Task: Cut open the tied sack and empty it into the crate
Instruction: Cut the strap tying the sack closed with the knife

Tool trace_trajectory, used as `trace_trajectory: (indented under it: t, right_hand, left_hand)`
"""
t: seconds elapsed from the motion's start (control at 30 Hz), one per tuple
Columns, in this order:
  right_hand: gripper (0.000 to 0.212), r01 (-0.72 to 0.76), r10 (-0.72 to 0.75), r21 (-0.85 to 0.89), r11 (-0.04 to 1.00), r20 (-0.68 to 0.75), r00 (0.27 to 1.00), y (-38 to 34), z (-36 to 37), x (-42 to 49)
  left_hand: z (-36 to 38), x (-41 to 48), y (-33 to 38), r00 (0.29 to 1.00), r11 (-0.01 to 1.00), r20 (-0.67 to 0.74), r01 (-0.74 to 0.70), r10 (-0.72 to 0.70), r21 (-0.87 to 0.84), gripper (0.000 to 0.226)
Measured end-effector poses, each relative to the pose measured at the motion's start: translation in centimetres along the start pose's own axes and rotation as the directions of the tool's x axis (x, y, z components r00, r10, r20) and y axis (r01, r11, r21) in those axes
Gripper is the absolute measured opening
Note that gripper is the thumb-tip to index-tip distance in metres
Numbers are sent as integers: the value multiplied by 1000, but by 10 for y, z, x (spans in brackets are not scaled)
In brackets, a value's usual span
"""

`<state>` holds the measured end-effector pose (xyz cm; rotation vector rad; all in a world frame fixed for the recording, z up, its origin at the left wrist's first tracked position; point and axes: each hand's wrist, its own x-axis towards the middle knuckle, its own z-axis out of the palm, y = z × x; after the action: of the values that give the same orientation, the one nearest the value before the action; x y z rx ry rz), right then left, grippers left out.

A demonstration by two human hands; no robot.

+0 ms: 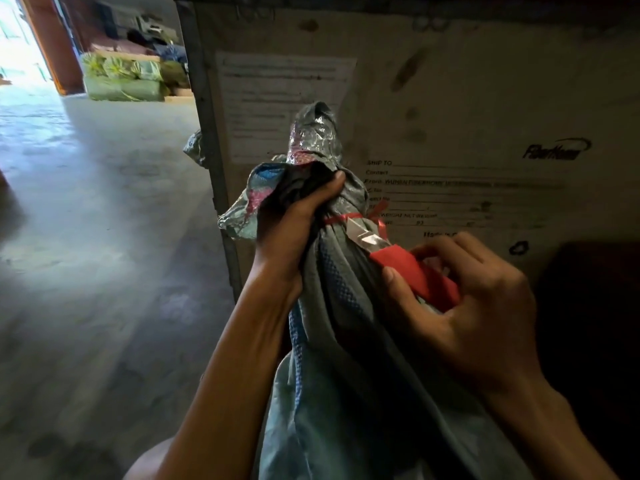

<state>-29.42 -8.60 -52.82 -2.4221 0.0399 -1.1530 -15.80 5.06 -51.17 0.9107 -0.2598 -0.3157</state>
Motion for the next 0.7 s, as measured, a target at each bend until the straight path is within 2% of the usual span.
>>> trace_trajectory:
  t: [0.1, 0.3, 0.57, 0.7]
  right_hand:
    - [36, -7, 7, -2, 1000, 4, 1000, 0, 1, 0]
    - [34, -14, 13, -14, 1000, -16, 1000, -1, 0, -2]
    - [34, 2, -2, -11, 1000, -20, 1000, -1, -3, -3]
    - [32, 28, -30, -24, 999, -67, 997, -1, -3, -4]
  left_hand:
    - [1, -1, 0, 999, 999, -18, -38, 38, 11, 64]
    - [0, -1, 0, 992, 993, -62, -108, 110, 40, 52]
    - [9, -10, 0, 988, 987, -56, -139, 144, 81, 47]
    - [12, -13, -1, 992, 992, -51, -111, 115, 63, 44]
